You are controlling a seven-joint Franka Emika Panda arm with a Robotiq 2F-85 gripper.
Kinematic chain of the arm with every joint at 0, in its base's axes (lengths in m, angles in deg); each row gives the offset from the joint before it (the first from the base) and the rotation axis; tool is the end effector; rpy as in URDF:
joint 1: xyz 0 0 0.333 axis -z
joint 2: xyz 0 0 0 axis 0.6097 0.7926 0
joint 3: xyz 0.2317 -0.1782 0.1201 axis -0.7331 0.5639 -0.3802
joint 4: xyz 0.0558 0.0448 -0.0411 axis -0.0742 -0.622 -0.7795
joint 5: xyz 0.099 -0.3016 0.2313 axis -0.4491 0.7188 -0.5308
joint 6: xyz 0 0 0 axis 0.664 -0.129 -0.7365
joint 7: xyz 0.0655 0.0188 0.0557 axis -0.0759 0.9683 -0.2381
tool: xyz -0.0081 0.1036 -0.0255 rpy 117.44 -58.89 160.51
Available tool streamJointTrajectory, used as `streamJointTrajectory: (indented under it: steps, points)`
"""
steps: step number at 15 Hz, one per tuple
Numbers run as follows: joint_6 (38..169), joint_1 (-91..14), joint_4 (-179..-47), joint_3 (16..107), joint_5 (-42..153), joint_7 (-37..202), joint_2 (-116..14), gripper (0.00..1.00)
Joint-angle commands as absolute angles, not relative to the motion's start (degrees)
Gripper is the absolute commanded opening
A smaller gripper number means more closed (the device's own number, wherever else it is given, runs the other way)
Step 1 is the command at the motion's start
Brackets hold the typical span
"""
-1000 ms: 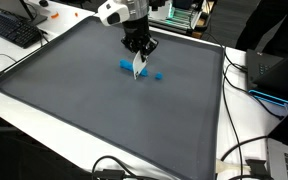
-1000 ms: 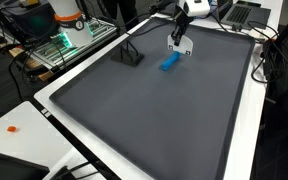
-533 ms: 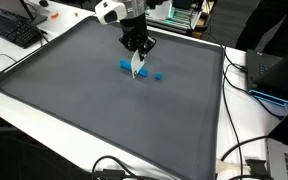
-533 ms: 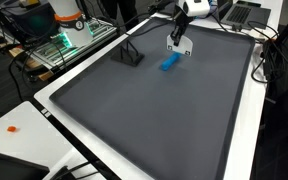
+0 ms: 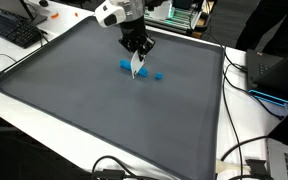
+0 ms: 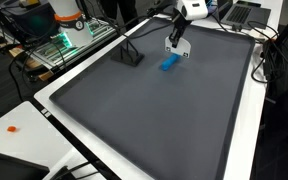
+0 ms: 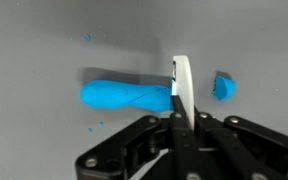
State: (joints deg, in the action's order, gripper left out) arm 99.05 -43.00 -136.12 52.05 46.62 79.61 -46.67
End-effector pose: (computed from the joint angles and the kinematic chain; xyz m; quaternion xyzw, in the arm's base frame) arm 0.5792 0.1121 0.2614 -0.9962 -0.0367 0.0615 0.0493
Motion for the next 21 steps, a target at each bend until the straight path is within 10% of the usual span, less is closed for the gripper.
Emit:
streamJointTrajectory:
  steps: [1,21]
  points:
    - [98.8,-42.7,-136.5,51.7,46.3,78.0,-45.6,0.01]
    - [99.7,-42.3,-136.4,49.5,42.8,74.2,-42.0,0.01]
